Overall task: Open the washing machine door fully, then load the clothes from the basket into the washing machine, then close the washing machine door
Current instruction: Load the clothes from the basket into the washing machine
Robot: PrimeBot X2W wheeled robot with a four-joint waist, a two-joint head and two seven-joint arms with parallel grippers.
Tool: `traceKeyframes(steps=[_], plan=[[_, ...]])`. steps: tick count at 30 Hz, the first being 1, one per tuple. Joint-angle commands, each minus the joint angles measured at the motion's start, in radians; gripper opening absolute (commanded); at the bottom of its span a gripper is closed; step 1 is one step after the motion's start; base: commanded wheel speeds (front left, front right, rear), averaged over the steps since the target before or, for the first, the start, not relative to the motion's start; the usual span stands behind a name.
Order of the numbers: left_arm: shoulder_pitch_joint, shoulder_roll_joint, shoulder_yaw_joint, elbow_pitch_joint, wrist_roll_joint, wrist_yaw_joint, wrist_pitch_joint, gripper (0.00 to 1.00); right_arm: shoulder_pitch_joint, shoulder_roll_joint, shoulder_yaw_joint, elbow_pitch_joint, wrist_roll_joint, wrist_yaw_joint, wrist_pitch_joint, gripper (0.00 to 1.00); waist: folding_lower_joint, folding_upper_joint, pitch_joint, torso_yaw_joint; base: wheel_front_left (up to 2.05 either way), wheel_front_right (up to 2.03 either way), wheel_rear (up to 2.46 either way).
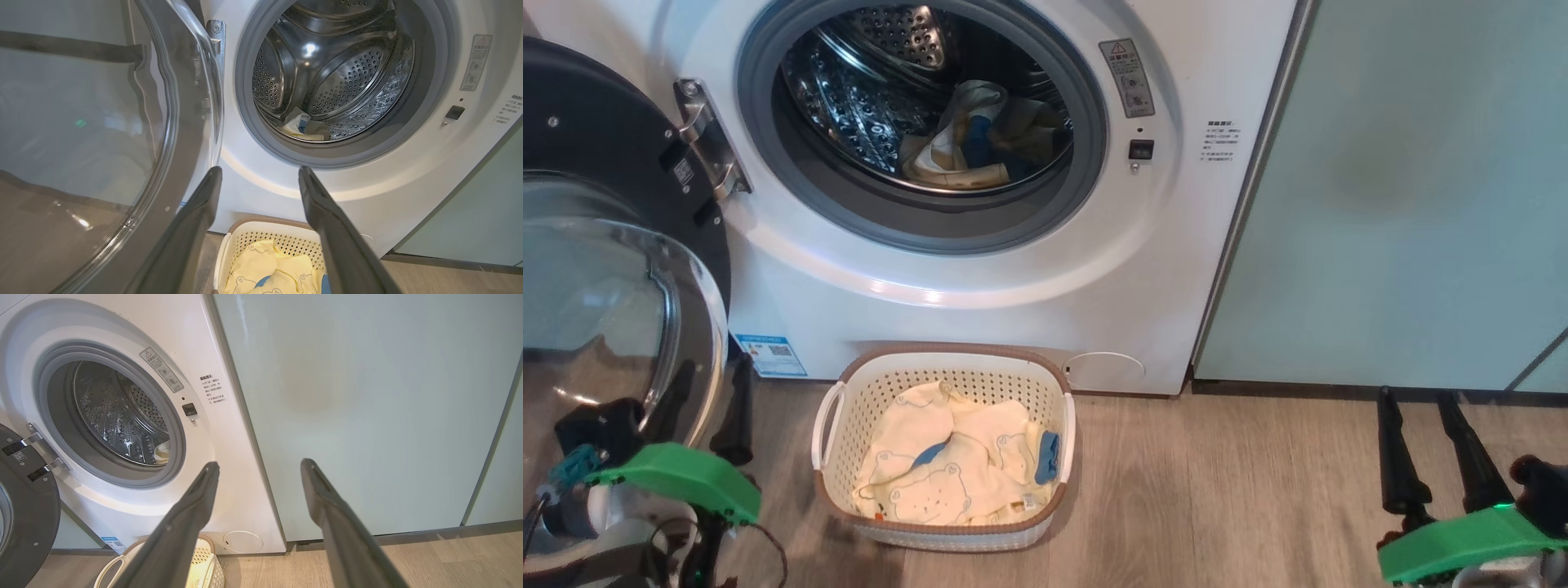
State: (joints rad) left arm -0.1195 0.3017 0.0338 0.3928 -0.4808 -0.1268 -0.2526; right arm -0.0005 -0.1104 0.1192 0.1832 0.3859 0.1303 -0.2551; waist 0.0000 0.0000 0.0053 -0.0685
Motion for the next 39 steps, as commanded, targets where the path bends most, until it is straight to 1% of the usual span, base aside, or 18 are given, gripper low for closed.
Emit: traceKeyframes(steps=[1,13,21,28,33,39], plan=[[-0.028,0.027,0.044,-0.026,0.009,-0.001,-0.009,1.0,-0.016,-0.018,0.017,-0.032,-0.005,0.0,-0.007,1.0,0.0,0.0,0.0,0.001,0.0,0.0,0.0],[-0.016,0.014,0.031,-0.029,0.014,-0.003,-0.009,1.0,-0.012,-0.017,0.02,-0.029,-0.002,0.0,-0.007,1.0,0.0,0.0,0.001,-0.003,0.0,0.0,0.0],[-0.009,0.018,0.019,-0.036,0.008,-0.004,-0.009,1.0,-0.012,-0.017,0.019,-0.028,0.0,0.0,-0.007,1.0,0.0,0.0,0.003,-0.008,0.0,0.0,0.0],[-0.003,0.007,-0.019,-0.009,0.002,-0.004,-0.009,1.0,-0.012,-0.014,0.03,-0.025,0.002,0.0,-0.007,1.0,0.0,0.0,0.011,-0.025,0.0,0.0,0.0],[-0.027,-0.005,-0.056,0.057,-0.01,-0.004,-0.009,1.0,-0.022,-0.015,0.033,-0.023,0.007,0.0,-0.007,1.0,0.0,0.0,0.043,-0.059,0.0,0.0,0.0],[-0.115,0.002,-0.15,0.194,-0.044,-0.004,-0.006,1.0,-0.056,-0.009,0.04,-0.03,0.003,0.0,-0.007,1.0,0.0,0.0,0.128,-0.126,0.0,0.0,0.0]])
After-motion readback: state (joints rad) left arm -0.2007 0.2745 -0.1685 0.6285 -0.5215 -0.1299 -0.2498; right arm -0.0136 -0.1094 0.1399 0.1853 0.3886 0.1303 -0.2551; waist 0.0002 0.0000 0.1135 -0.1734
